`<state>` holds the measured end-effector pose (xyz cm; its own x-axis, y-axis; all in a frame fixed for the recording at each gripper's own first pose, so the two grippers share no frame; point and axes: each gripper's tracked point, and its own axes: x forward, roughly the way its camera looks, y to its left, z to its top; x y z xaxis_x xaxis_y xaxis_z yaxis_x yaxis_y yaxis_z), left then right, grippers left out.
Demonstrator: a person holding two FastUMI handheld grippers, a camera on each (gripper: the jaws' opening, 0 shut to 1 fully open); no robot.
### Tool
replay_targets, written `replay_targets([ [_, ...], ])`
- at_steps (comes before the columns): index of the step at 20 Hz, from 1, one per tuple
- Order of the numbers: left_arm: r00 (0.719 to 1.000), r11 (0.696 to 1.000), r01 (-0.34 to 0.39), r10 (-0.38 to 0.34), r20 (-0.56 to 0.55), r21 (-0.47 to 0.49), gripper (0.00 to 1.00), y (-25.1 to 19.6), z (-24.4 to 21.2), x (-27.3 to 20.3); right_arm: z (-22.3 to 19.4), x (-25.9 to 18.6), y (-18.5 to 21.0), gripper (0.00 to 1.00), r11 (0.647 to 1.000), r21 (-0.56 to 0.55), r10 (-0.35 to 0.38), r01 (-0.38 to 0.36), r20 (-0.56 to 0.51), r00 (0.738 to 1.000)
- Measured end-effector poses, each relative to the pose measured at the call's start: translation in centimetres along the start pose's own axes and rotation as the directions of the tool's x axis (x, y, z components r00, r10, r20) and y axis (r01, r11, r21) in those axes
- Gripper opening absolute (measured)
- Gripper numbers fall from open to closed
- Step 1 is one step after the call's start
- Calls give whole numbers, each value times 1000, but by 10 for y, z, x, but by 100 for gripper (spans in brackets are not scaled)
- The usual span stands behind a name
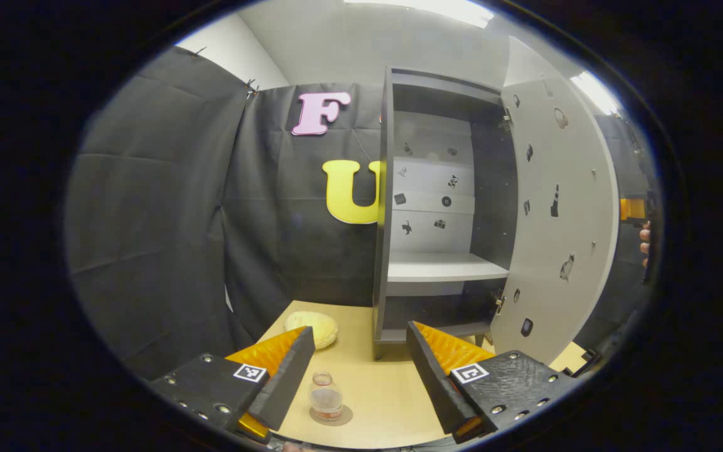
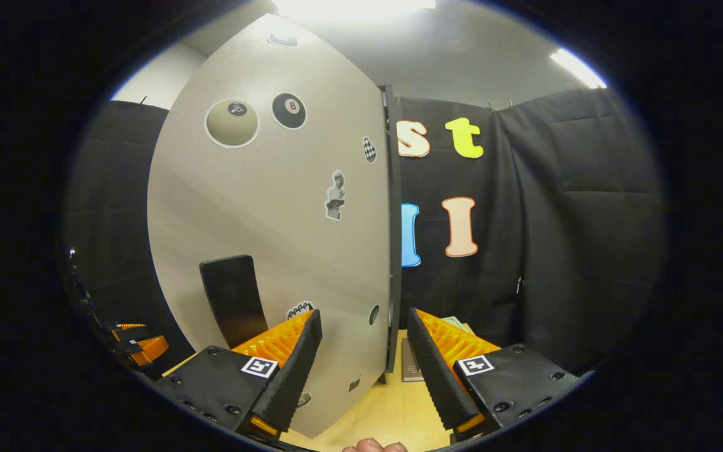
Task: Open the cabinet door with the right hand, grasp the bottle in the cabinet with the left hand and place it on the coaster, then close the cabinet door with the right hand.
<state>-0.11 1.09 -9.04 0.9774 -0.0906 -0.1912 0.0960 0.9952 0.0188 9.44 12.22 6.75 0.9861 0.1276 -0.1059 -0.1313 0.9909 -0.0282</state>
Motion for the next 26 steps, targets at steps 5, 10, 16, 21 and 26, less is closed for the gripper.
replay_targets([
  [5, 1000, 1000, 2, -2, 4, 12, 91, 24, -2, 5, -3, 17, 43, 89, 998, 30, 59, -59, -12, 998],
  [10, 1000, 1000, 13, -13, -10, -26, 89, 50, -9, 14, 6, 51, 84, 89, 992, -40, 118, -118, -13, 993],
  [16, 1000, 1000, 11, -12, -9, -26, 89, 78, -12, 10, -1, 86, 132, 89, 987, -54, 153, -155, -39, 988],
  [21, 1000, 998, 23, -24, -13, -62, 89, 90, -21, 16, -1, 88, 145, 87, 987, -6, 157, -158, -55, 986],
  [26, 997, 995, 68, -70, -19, -79, 91, 79, -24, 21, -1, 60, 102, 87, 998, 2, 66, -66, -45, 997],
])
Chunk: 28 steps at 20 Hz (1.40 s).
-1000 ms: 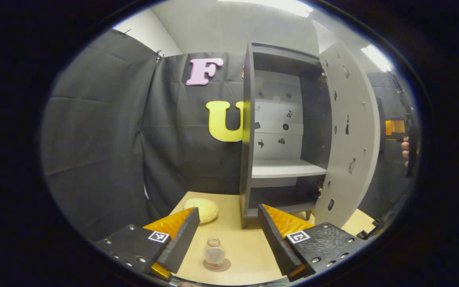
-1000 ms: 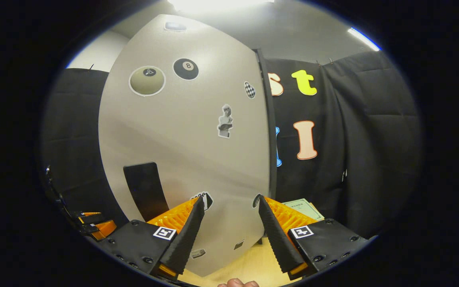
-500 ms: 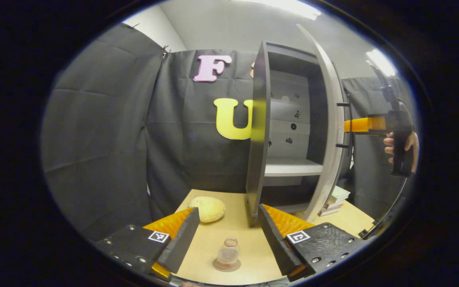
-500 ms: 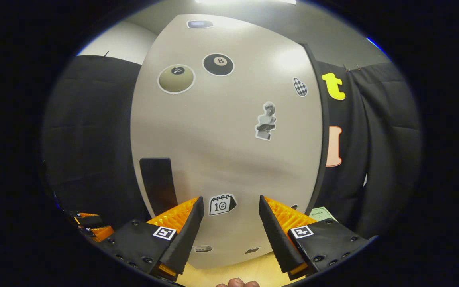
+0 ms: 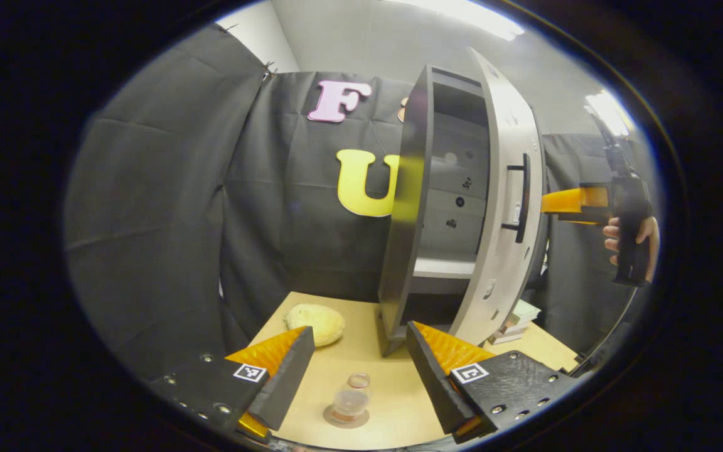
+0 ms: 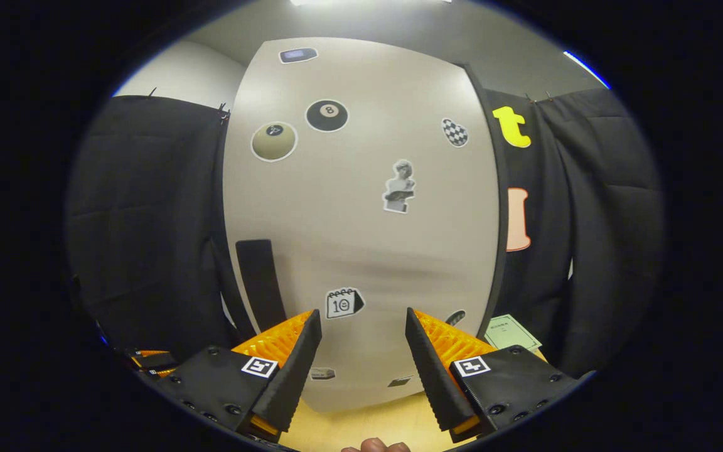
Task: Open the cabinet door with the right hand, grasp the bottle in the cabinet with the left hand and place it on the coaster, then close the cabinet door with the right hand.
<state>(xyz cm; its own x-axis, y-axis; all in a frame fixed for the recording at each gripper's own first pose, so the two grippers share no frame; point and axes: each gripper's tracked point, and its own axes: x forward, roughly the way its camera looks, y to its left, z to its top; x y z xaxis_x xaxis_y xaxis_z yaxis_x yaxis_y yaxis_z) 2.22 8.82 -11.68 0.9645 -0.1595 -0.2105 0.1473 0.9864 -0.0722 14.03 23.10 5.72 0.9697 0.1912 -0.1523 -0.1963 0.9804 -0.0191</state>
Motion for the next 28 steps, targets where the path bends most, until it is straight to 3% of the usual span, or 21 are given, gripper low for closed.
replay_targets([
  [2, 1000, 1000, 16, -17, 11, 23, 91, -8, 9, 0, -2, -14, -26, 82, 998, 10, -56, 56, 10, 998],
  [4, 999, 998, 26, -27, 21, 51, 89, -35, 22, 21, -6, -34, -56, 87, 994, 26, -109, 109, 19, 994],
  [8, 997, 993, 27, -35, 65, 115, 91, -70, 48, 33, -18, -57, -111, 87, 983, 52, -179, 178, 24, 984],
  [9, 996, 991, 19, -29, 79, 131, 94, -80, 55, 32, -23, -63, -125, 82, 981, 59, -189, 187, 21, 982],
  [11, 995, 990, -1, -13, 100, 142, 88, -106, 63, 29, -35, -62, -144, 87, 979, 77, -187, 187, 1, 982],
  [12, 994, 991, -8, -7, 108, 133, 90, -122, 65, 29, -39, -64, -154, 82, 980, 82, -184, 184, 0, 983],
  [13, 994, 993, -11, -2, 110, 115, 93, -138, 65, 27, -42, -67, -165, 87, 979, 86, -187, 186, 3, 982],
  [16, 994, 998, -25, 18, 110, 63, 93, -177, 67, 30, -52, -78, -187, 87, 979, 109, -174, 173, 0, 985],
  [17, 993, 998, -36, 30, 113, 51, 89, -187, 68, 31, -55, -81, -194, 87, 979, 115, -167, 167, -3, 986],
  [18, 992, 998, -49, 43, 118, 43, 93, -197, 69, 27, -57, -85, -203, 87, 980, 118, -159, 158, -3, 987],
  [19, 991, 997, -63, 58, 124, 39, 93, -205, 72, 26, -59, -88, -212, 82, 981, 121, -153, 152, -1, 988],
  [21, 986, 996, -89, 84, 141, 29, 91, -219, 77, 21, -60, -91, -230, 89, 981, 131, -142, 140, 8, 990],
  [28, 973, 991, -131, 122, 194, 35, 88, -251, 90, 5, -68, -86, -243, 89, 977, 202, -73, 69, 14, 997],
])
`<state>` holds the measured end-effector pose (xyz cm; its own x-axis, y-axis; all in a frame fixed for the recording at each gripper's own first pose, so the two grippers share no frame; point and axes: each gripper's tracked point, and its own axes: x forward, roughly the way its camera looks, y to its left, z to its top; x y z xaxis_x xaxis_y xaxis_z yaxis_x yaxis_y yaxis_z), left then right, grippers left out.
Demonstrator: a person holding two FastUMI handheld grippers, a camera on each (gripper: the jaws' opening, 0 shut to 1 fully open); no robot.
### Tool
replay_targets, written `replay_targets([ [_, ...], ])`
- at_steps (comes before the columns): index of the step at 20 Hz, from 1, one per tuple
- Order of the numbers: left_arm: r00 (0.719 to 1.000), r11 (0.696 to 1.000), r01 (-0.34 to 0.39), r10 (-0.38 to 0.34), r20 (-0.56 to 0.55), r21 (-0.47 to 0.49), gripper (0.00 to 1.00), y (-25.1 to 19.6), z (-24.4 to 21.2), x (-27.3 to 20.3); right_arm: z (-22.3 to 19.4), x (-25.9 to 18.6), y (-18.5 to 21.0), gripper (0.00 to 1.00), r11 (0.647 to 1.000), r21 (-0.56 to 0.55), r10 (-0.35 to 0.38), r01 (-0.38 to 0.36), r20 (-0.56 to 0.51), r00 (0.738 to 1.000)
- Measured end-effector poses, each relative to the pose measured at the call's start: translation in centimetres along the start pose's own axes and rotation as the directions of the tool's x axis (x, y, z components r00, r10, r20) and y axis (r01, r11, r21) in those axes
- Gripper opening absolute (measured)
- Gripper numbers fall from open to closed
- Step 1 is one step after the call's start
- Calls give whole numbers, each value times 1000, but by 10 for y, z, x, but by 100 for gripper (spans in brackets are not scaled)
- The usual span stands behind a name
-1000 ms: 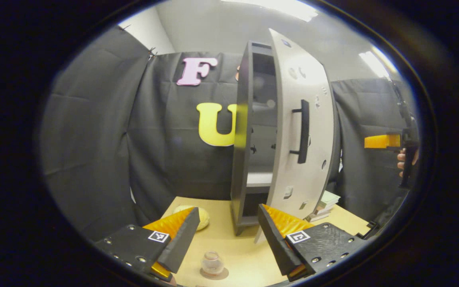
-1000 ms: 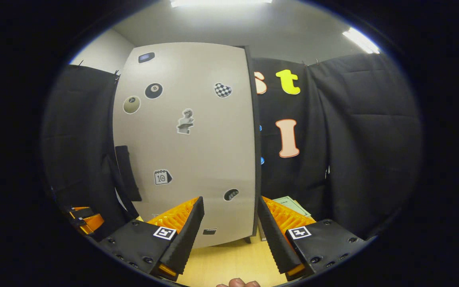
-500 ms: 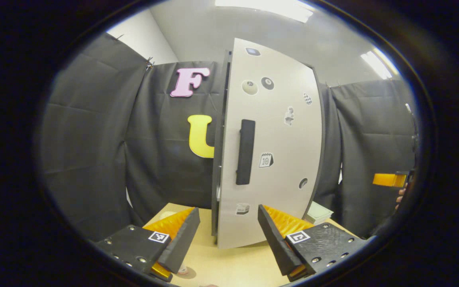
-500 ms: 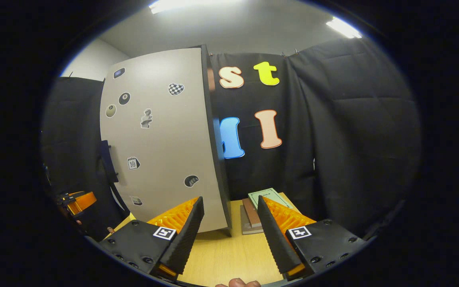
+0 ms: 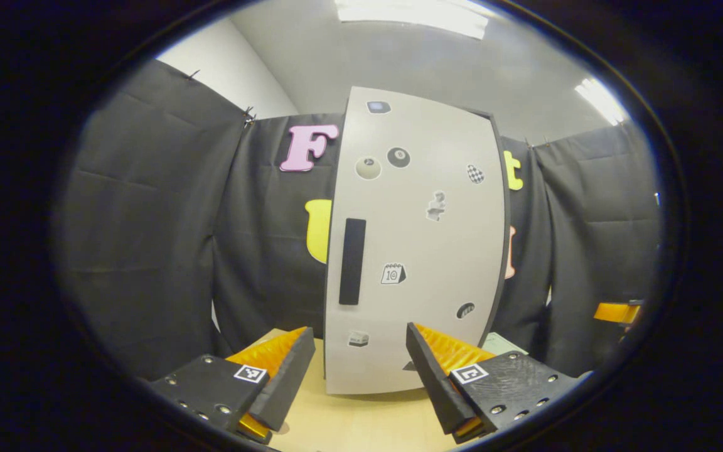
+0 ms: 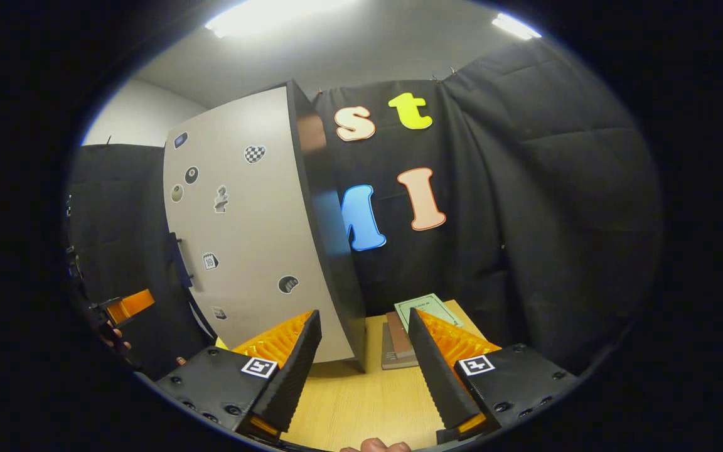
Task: Open the cabinet door with the right hand, grasp the bottle in the cabinet with the left hand and place it on the coaster, then close the cabinet door with the right hand.
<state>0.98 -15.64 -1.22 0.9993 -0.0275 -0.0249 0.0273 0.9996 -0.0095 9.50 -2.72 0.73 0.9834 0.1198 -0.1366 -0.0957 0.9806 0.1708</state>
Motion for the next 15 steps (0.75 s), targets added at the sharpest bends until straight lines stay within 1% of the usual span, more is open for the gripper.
replay_targets([
  [2, 1000, 1000, 25, -25, -5, -13, 90, -8, 2, 1, 5, 0, 5, 89, 1000, 3, 8, -8, 16, 1000],
  [3, 999, 999, 32, -32, -14, -11, 89, -10, 1, 1, 6, 2, 8, 90, 1000, -1, 9, -9, 26, 1000],
  [6, 999, 999, 36, -36, -21, 20, 90, -7, 2, 7, 5, 10, 17, 89, 1000, -6, 8, -8, 36, 999],
  [7, 999, 999, 36, -36, -22, 18, 88, -6, 2, 11, 1, 11, 23, 89, 1000, -6, 12, -12, 22, 1000],
  [8, 999, 999, 42, -42, -28, 6, 90, -7, 1, 14, -1, 11, 26, 89, 1000, -5, 12, -12, 16, 1000],
  [11, 997, 998, 66, -66, -44, -22, 88, -8, -3, 25, -2, 11, 34, 90, 1000, -9, -3, 3, 15, 1000],
  [14, 996, 997, 67, -69, -56, -33, 88, -1, -10, 36, -8, 14, 41, 89, 1000, -25, -16, 16, 8, 1000],
  [15, 996, 997, 71, -73, -57, -38, 93, 0, -11, 40, -9, 16, 42, 89, 999, -33, -20, 20, 7, 1000],
])
